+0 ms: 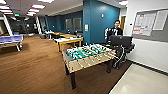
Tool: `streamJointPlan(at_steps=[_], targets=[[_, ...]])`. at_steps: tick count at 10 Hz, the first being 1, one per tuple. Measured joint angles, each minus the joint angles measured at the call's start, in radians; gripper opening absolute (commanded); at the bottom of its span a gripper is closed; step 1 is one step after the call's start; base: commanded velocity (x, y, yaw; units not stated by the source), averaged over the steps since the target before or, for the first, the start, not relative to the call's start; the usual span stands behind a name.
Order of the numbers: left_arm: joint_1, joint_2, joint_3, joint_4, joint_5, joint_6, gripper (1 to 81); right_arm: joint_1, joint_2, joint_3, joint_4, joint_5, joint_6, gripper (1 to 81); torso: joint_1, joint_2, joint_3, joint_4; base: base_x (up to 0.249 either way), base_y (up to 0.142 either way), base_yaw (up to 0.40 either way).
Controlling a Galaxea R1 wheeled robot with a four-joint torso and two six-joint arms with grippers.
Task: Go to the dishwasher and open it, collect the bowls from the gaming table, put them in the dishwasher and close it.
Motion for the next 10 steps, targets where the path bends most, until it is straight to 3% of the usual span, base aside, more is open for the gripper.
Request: streamJointPlan(at_steps=[10], targets=[[0.001,-0.005,-0.005,0.000,0.003,0.000,81.1,0.000,0.005,0.003,0.000,0.000,0.000,81.1,-0.001,0.000,0.000,0.000,0.000,0.000,0.367]])
